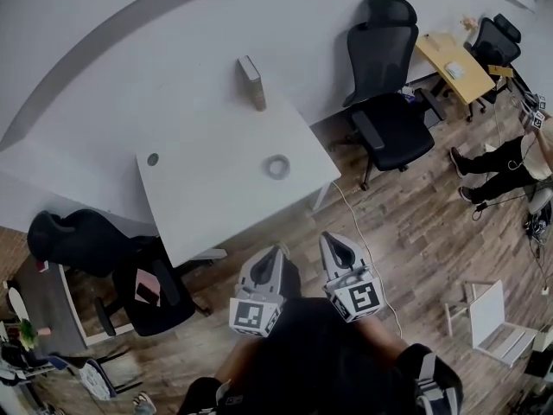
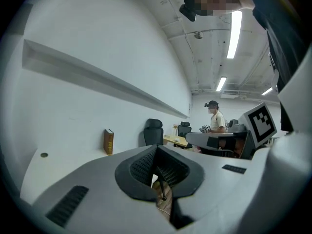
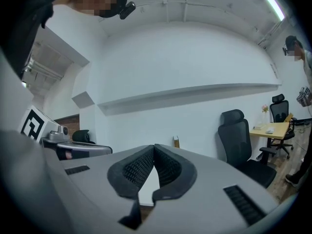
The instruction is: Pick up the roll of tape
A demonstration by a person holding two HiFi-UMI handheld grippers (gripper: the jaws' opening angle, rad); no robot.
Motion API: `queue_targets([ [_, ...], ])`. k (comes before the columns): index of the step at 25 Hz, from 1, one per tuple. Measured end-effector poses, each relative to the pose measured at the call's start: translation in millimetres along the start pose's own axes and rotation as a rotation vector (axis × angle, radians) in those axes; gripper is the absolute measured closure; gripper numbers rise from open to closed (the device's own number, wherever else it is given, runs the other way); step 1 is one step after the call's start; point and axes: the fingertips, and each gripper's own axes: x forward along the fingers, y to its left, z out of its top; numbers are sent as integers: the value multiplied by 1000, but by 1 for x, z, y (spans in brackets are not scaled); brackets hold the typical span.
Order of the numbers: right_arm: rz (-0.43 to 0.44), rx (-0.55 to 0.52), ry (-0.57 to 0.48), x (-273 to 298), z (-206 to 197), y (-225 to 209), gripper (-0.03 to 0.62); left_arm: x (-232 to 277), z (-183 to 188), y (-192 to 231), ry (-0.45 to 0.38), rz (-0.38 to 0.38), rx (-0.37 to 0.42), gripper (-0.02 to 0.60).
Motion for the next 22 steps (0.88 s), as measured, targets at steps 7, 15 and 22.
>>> queue_targets([
  [7,-43,-12,6,97,17,-34,582,79,24,76,18,-26,1,558],
  [15,-50,-25,26,180,27,-52,582,141,26,140,83,-50,55,558],
  [22,-8,-46,50,231,25,-66,582,184,-18,182,195,29,18,558],
])
